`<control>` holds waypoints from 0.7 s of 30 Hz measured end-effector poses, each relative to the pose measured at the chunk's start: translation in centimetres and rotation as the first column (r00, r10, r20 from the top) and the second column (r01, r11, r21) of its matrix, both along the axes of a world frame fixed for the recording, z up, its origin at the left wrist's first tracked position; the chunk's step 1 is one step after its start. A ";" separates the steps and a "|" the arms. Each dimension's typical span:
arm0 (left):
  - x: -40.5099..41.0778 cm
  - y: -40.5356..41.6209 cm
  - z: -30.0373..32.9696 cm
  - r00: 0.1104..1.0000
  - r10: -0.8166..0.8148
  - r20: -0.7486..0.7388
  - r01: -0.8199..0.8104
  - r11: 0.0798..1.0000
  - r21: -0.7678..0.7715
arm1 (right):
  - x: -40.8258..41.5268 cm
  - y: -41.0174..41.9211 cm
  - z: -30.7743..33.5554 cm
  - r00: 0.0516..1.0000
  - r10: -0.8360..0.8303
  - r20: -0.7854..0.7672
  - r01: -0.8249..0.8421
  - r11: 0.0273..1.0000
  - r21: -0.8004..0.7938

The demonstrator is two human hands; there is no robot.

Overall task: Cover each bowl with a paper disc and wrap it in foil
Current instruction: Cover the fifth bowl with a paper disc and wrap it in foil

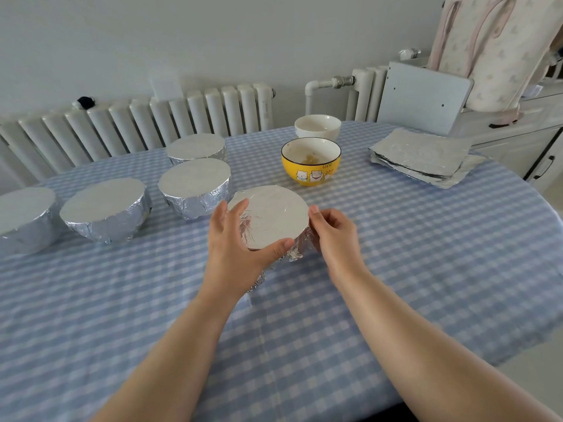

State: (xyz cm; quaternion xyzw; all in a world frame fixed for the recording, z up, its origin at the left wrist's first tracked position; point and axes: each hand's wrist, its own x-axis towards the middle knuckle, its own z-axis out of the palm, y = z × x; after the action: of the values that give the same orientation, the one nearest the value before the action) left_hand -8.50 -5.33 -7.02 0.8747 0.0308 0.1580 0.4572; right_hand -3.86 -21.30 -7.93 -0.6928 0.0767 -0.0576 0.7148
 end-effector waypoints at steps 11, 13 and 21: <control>0.1 0.1 -0.1 1.000 0.005 -0.011 -0.004 1.000 0.022 | 0.9 0.9 -0.7 0.998 -0.041 -0.041 0.043 0.997 0.062; 0.1 0.1 0.1 1.000 0.000 -0.008 0.001 1.000 0.017 | 1.0 1.1 -0.7 0.998 -0.037 -0.054 0.042 0.995 0.093; 0.1 0.0 0.3 1.000 -0.015 -0.005 0.015 1.000 0.026 | 1.5 1.4 -0.6 0.998 -0.031 -0.049 0.037 0.992 0.121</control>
State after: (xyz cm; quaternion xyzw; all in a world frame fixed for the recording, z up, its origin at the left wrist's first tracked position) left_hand -8.37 -5.33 -6.75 0.8813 0.0234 0.1527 0.4467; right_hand -2.39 -19.88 -8.55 -0.6478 0.1087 -0.0486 0.7525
